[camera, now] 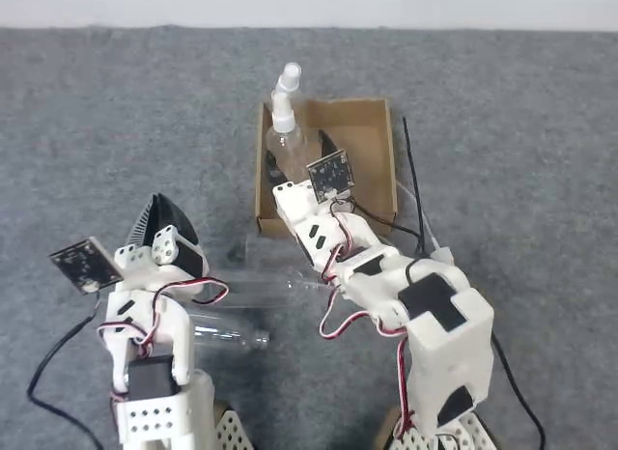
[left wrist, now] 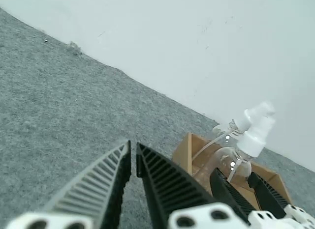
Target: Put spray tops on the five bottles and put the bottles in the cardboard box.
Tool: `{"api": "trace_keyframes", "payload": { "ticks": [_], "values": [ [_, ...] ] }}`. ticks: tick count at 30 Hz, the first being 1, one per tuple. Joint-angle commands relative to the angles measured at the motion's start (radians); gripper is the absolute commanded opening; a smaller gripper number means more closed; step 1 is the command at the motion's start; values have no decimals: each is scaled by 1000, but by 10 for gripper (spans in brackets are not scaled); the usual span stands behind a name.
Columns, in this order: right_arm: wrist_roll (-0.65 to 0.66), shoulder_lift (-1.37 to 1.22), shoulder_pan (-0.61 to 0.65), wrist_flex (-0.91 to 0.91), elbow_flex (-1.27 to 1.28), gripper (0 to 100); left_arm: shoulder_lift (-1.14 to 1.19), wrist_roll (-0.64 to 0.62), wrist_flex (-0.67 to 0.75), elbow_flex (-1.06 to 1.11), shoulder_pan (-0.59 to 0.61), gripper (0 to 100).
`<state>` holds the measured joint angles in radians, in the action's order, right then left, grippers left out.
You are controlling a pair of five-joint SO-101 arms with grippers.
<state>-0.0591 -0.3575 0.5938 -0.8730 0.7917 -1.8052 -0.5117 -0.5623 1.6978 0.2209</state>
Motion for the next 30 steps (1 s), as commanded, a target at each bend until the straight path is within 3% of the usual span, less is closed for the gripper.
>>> {"api": "trace_keyframes", "payload": {
  "ticks": [1,10,19,30],
  "values": [
    [-3,127,-15,15,28,286,-15,9,-5,-13,3,14],
    [-11,314,-31,317,58,288,-15,9,-5,-13,3,14],
    [-6,533,-71,449,153,288,-15,9,-5,-13,5,14],
    [-11,789,-70,806,164,288,-15,9,-5,-13,5,14]
  ]
}}
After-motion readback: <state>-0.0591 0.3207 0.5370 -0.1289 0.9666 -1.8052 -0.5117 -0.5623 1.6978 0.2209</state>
